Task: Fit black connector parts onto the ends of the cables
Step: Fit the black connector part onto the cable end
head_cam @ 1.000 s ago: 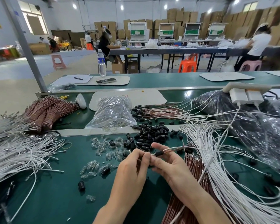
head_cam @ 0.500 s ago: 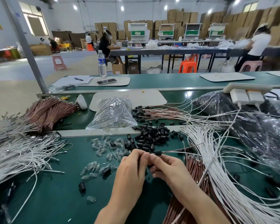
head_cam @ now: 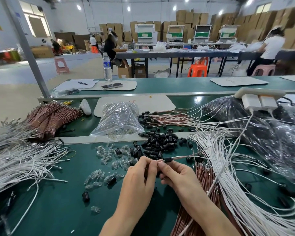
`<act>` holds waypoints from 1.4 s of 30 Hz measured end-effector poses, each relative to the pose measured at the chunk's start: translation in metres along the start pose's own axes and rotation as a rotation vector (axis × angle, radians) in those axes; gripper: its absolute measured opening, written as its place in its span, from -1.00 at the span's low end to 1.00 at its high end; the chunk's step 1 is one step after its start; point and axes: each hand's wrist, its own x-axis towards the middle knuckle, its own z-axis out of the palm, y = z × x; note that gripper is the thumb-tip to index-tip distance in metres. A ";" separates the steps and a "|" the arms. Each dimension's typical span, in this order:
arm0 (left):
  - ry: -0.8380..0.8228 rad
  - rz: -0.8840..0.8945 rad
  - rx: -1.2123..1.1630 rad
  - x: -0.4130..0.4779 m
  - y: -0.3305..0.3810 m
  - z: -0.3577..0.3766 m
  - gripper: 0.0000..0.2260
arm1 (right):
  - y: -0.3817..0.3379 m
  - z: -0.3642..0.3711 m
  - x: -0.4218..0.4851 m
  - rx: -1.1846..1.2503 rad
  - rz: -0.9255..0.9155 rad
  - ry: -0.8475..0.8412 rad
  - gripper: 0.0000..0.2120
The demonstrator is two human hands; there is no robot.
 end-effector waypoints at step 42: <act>-0.439 -0.246 0.963 0.077 0.006 -0.017 -0.83 | -0.012 -0.006 0.003 0.196 0.089 0.116 -0.83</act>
